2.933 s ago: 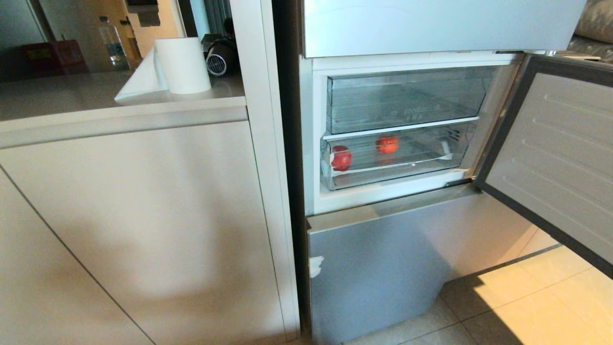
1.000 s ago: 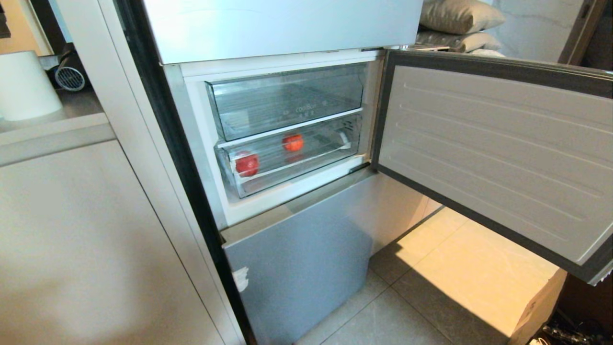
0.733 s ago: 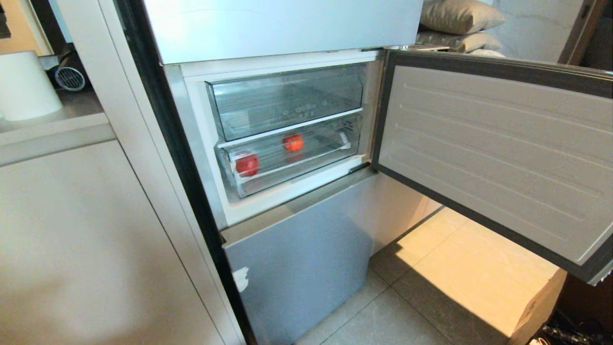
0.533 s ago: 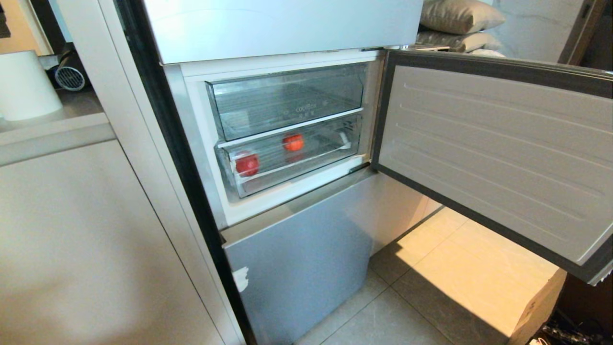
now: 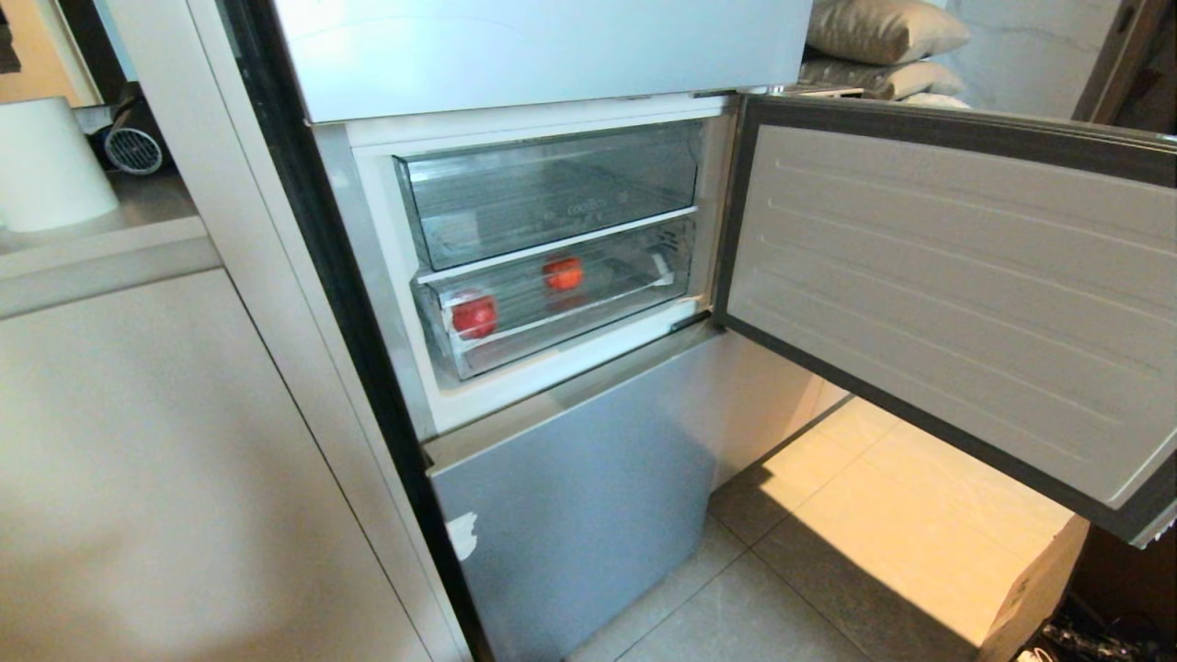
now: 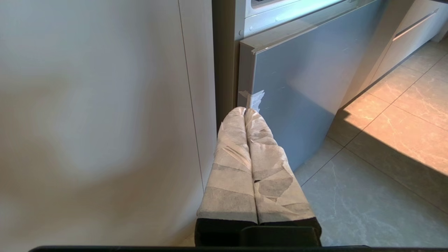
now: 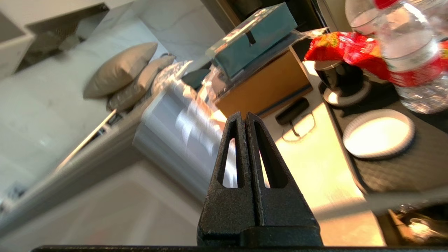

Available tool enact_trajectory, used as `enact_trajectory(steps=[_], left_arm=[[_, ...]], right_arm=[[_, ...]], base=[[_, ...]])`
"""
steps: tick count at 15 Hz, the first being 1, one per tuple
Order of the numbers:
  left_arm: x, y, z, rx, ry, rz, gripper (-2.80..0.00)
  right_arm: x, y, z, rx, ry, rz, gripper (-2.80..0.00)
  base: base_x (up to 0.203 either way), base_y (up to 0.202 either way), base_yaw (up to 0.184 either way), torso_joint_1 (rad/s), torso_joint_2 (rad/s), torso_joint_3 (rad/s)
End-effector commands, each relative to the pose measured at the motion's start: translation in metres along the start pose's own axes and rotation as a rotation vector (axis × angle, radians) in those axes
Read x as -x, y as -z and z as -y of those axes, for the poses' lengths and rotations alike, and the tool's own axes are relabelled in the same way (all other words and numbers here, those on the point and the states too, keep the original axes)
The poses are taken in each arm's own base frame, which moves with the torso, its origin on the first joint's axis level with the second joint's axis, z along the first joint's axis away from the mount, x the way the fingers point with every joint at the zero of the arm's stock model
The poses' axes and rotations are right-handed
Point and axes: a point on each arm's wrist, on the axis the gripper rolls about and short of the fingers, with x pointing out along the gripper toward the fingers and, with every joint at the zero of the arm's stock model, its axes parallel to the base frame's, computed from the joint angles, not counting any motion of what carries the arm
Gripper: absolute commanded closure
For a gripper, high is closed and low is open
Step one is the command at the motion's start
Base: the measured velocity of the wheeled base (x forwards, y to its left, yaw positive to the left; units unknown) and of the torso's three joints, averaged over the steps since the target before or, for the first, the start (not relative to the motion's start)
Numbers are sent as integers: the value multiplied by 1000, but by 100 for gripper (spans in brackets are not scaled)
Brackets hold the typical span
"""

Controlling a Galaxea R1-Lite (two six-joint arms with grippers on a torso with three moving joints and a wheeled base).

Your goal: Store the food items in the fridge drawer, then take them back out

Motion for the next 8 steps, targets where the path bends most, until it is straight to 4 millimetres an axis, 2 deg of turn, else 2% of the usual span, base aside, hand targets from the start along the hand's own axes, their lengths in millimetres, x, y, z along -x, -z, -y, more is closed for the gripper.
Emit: enact_trajectory(steps=[1,3,5,8], left_arm=[[0,0,0,0,-1,0,0],[0,0,0,0,-1,0,0],[0,0,0,0,-1,0,0],[0,0,0,0,-1,0,0]], right_arm=[[-52,11,17,-33,71,-22,0],[-77,3,27,-87,80,-8,0],[-96,-4,37,-165,31,-64,0],[-110,-4,46,-262,-36,-184,0]], base=[[0,0,0,0,0,0],[0,0,0,0,0,0],[0,0,0,0,0,0],[0,0,0,0,0,0]])
